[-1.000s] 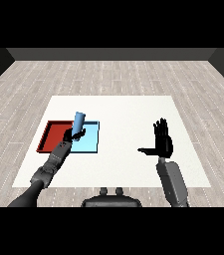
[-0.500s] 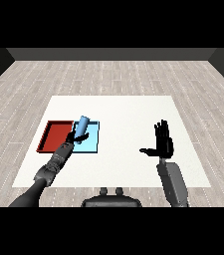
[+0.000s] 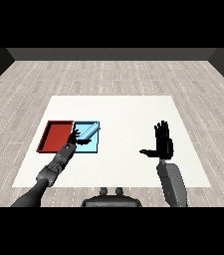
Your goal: Pick the blue can and put it in the blue box
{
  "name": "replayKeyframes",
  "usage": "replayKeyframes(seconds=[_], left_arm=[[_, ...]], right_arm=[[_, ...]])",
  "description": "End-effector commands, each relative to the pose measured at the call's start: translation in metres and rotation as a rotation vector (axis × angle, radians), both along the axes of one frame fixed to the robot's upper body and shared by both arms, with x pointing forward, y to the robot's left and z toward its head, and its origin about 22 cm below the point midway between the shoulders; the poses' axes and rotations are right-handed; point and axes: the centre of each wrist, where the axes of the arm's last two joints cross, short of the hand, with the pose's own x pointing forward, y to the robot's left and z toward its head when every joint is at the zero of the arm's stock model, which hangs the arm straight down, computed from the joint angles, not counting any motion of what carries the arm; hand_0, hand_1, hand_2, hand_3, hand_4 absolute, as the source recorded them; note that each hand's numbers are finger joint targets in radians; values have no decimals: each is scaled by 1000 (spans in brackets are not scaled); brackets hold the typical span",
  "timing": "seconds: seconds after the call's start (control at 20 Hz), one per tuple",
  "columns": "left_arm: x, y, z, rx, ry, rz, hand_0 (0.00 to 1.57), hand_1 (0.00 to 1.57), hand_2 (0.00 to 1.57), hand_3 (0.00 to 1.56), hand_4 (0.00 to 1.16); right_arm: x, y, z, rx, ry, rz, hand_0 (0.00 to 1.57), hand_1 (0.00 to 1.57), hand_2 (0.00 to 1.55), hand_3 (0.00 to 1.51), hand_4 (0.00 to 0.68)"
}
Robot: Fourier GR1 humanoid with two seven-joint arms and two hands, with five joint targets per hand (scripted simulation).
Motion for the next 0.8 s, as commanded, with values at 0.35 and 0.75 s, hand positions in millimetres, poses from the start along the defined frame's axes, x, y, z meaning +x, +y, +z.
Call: replayKeyframes(seconds=[0.35,0.75], left_arm=[[8,-1,24,-78,-669,34,0,0,0,0,0],[-25,-31,24,-338,-962,-245,0,0,0,0,0]], right_arm=[[0,-3,5,16,-24,29,0,0,0,0,0],[-4,-8,4,-51,22,24,0,0,0,0,0]])
